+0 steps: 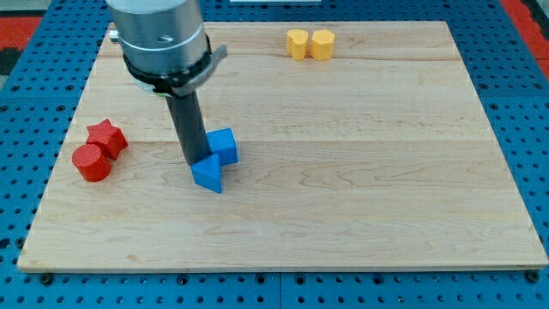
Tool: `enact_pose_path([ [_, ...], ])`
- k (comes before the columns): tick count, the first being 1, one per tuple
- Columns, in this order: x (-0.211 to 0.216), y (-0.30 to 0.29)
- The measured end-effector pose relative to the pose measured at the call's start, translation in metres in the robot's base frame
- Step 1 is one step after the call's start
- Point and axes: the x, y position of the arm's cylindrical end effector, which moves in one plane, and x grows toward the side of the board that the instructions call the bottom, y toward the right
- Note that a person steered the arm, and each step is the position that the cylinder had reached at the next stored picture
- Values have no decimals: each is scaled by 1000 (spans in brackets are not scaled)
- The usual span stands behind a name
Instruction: Put the triangle to the right of the cube
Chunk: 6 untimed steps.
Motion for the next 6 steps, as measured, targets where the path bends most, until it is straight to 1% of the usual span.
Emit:
enact_pose_path([
  [1, 41, 3],
  [2, 77, -25],
  [3, 88, 25],
  [4, 30, 33],
  [5, -13, 34],
  [6, -32, 37],
])
